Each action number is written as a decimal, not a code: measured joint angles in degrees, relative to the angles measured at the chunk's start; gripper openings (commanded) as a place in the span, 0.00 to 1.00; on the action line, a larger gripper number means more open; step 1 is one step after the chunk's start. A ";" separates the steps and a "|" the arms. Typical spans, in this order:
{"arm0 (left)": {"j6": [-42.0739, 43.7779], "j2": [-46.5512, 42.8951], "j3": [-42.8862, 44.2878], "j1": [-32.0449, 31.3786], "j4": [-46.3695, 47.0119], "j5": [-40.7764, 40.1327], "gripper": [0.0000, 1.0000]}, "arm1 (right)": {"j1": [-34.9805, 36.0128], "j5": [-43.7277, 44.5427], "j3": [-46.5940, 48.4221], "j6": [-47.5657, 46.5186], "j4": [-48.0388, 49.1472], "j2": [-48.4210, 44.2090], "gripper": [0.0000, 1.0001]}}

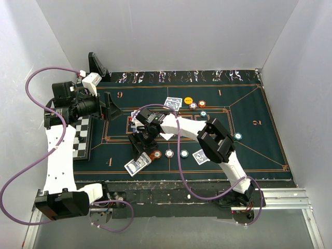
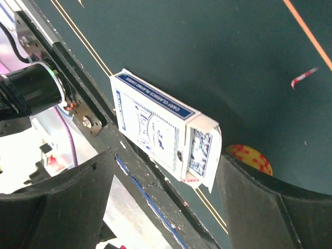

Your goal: Distribute texas hold em gaming equipment

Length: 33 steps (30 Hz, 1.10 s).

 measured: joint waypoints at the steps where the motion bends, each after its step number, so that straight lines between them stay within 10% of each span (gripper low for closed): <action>1: 0.00 -0.04 -0.15 -0.02 0.02 -0.13 0.98 | 0.09 1.31 -0.02 -0.22 -0.57 -0.57 0.85; 24: 0.57 -3.56 -2.78 0.00 -0.50 -5.03 0.98 | -1.75 9.84 6.01 -1.92 -6.45 -24.74 0.90; 33: 0.79 0.37 -3.13 0.00 -1.03 -6.80 0.98 | -12.85 11.37 -10.56 -1.75 -5.90 -43.69 0.92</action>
